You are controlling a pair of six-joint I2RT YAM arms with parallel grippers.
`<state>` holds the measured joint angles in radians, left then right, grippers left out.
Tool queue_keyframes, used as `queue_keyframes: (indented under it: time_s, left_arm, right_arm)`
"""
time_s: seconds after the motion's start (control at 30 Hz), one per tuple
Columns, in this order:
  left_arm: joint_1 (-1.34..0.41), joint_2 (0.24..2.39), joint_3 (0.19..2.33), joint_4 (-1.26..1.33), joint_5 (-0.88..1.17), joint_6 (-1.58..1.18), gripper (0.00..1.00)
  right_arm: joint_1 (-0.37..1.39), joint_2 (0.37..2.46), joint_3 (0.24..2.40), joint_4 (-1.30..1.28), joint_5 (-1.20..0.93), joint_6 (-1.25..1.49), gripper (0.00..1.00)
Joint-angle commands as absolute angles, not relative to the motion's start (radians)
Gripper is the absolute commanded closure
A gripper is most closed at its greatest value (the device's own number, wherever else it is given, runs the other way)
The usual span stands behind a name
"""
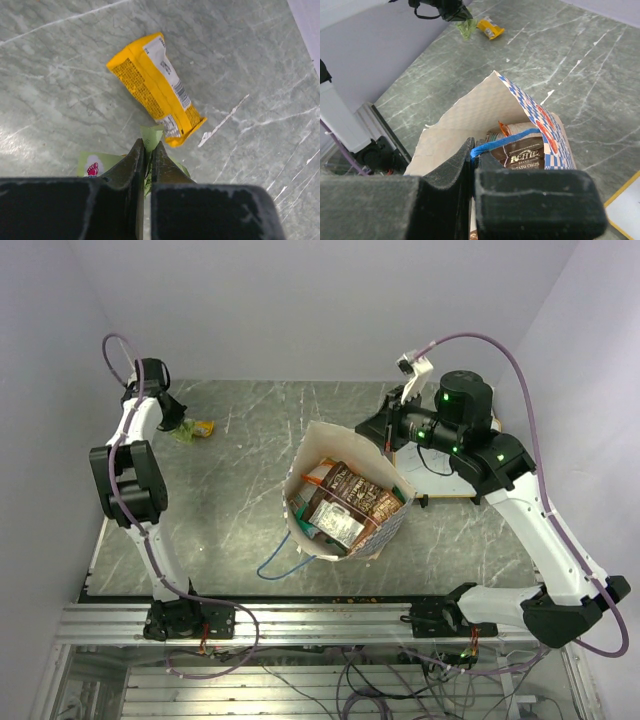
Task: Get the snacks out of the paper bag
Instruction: Place the snack at the center of the board.
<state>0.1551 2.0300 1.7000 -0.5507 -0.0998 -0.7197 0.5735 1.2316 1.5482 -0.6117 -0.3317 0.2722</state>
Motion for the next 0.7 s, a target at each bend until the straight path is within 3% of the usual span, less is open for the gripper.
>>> queue_keyframes:
  time_s: [0.0, 0.13, 0.3, 0.37, 0.5, 0.67]
  left_arm:
    - [0.173, 2.075, 1.711, -0.421, -0.027, -0.744, 0.93]
    - [0.181, 2.154, 1.746, -0.395, -0.007, -0.737, 0.92]
    - [0.193, 2.217, 1.782, -0.383, -0.003, -0.731, 0.79]
    - [0.204, 2.221, 1.774, -0.366, 0.02, -0.745, 0.72]
    - [0.209, 2.181, 1.752, -0.361, -0.006, -0.732, 0.49]
    - [0.209, 2.099, 1.728, -0.392, -0.002, -0.745, 0.33]
  right_arm:
    - [0.58, 1.245, 1.586, -0.59, -0.271, 0.243, 1.0]
    - [0.58, 1.27, 1.596, -0.582, -0.274, 0.228, 1.0]
    - [0.58, 1.298, 1.612, -0.576, -0.312, 0.206, 1.0]
    - [0.579, 1.31, 1.62, -0.58, -0.317, 0.209, 1.0]
    - [0.579, 1.304, 1.595, -0.558, -0.331, 0.227, 1.0]
    - [0.58, 1.268, 1.535, -0.522, -0.309, 0.248, 1.0]
